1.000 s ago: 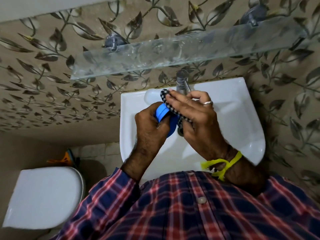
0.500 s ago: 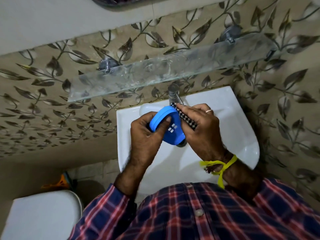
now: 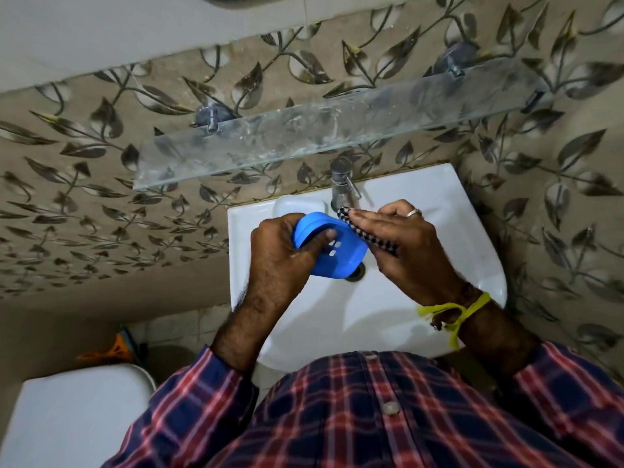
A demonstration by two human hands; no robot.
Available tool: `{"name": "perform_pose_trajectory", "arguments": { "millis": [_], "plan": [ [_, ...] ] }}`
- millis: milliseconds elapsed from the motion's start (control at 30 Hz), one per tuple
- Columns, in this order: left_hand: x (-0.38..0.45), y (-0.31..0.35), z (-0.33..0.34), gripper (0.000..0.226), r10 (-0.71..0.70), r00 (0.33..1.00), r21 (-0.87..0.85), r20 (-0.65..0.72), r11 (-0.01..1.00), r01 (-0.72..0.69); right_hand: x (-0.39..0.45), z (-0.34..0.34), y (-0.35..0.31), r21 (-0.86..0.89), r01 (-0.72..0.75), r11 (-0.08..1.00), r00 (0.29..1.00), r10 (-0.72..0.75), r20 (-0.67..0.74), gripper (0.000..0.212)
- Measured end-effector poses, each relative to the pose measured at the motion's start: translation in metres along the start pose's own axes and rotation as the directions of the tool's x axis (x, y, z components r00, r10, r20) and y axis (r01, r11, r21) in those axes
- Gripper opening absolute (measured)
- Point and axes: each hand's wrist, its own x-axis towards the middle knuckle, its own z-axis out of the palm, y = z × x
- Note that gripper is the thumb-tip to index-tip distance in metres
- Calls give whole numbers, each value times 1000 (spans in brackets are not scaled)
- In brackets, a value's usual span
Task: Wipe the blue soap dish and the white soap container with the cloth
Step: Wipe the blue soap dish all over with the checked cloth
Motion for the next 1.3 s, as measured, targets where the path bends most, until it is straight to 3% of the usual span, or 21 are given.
{"name": "perform_pose_trajectory", "arguments": {
  "millis": [233, 400, 567, 667, 800, 900, 1033, 1133, 1300],
  "plan": [
    [-3, -3, -4, 22, 52, 998, 26, -44, 998, -51, 11, 13, -19, -147, 110, 983, 992, -118, -44, 51],
    [-10, -7, -3, 12, 52, 995, -19, -89, 998, -54, 3, 14, -5, -9, -66, 998, 993, 65, -100, 53],
    [-14, -5, -2, 14, 85, 989, -18, -121, 996, -88, 8, 26, -20, -86, -17, 996, 996, 9, -93, 52],
    [-13, -6, -4, 12, 98, 982, -68, -165, 992, -110, 7, 23, -12, -41, -85, 996, 984, 77, -161, 53],
    [-12, -7, -3, 9, -1, 994, -116, -108, 993, -11, 10, 21, -9, -56, -103, 993, 983, 93, -161, 50],
    [-2, -5, -8, 7, -25, 1000, 154, 14, 988, 22, 16, 17, -12, -138, -36, 990, 994, 21, -107, 47],
    [4, 13, 0, 15, 58, 994, 570, 90, 815, -100, 21, 19, -21, -175, 84, 981, 994, -96, -59, 39],
    [8, 16, 2, 14, 92, 995, 587, 42, 803, -99, 18, 19, -24, -143, 75, 987, 992, -88, -85, 44],
    [4, 11, 2, 26, 126, 992, 551, 7, 827, -109, 12, 16, -19, 6, -102, 995, 973, 101, -209, 44]
  ]
}}
